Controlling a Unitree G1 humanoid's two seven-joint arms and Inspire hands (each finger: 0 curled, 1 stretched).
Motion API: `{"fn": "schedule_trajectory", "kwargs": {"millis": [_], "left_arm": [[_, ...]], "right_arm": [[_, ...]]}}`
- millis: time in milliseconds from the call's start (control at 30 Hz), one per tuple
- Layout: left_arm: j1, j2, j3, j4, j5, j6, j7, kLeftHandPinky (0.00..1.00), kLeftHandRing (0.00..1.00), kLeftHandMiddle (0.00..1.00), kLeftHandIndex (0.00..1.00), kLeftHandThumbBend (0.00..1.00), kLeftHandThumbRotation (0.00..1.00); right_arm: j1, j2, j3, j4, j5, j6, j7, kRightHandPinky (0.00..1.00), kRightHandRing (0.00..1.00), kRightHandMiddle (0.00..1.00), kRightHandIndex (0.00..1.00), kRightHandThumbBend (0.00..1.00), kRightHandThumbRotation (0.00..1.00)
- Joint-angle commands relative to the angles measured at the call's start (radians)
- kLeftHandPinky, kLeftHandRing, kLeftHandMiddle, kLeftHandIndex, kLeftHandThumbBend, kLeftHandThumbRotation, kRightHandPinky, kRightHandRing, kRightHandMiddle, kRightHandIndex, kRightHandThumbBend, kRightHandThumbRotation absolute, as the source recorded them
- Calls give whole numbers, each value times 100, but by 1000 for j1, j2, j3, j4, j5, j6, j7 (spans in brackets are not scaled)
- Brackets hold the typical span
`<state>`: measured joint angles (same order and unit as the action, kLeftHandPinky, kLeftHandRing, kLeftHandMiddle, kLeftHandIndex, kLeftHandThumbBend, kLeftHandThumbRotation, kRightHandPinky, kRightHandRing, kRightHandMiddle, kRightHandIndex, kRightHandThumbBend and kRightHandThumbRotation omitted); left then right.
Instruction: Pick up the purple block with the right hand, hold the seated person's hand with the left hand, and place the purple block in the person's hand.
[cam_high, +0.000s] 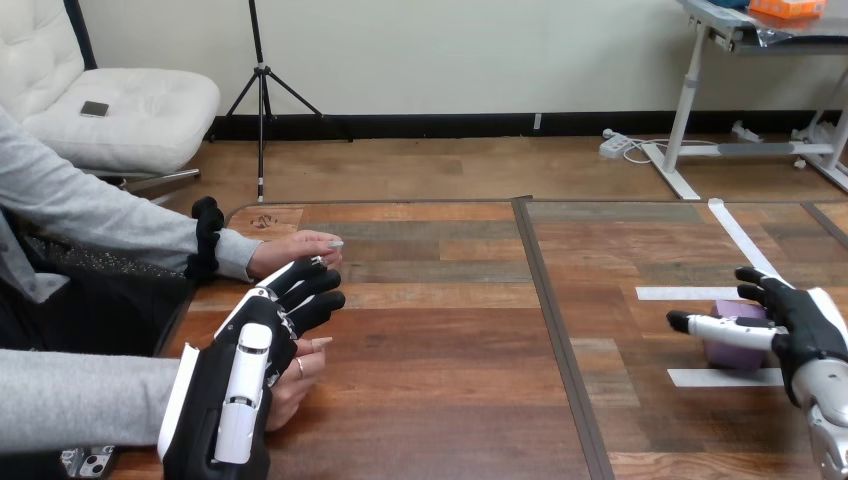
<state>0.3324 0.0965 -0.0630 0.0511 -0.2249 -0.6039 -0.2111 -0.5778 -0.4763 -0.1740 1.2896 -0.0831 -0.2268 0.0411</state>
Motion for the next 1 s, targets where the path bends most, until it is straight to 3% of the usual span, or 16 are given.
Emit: {"fn": "schedule_trajectory", "kwargs": {"millis": [0, 100, 333, 500, 800, 967], "left_arm": [[-43, -37, 7, -21, -6, -9, 2, 81, 76, 78, 77, 35, 99], [-45, -35, 6, -18, -13, -10, -5, 81, 77, 78, 77, 35, 99], [-44, -36, 9, -19, -5, -10, -2, 81, 77, 78, 77, 34, 99], [-43, -33, 9, -20, -3, -10, -2, 82, 77, 78, 77, 35, 99], [-44, -33, 9, -19, -5, -12, -4, 82, 77, 78, 77, 36, 100], [-42, -32, 9, -27, -1, -3, 0, 82, 77, 78, 77, 37, 100]], "right_arm": [[-28, 13, 50, 7, -41, 46, 3, 92, 94, 92, 90, 97, 0], [-31, 9, 68, 6, -61, 55, -4, 93, 94, 93, 90, 98, 0], [-26, -5, 72, -5, -55, 39, 18, 94, 95, 93, 88, 99, 0], [-27, -14, 90, -5, -76, 39, 9, 90, 90, 90, 86, 98, 0], [-41, -29, 95, -3, -76, 65, 37, 87, 82, 91, 83, 93, 0], [-47, -46, 146, -5, -132, 69, 15, 87, 78, 91, 82, 92, 0]]}}
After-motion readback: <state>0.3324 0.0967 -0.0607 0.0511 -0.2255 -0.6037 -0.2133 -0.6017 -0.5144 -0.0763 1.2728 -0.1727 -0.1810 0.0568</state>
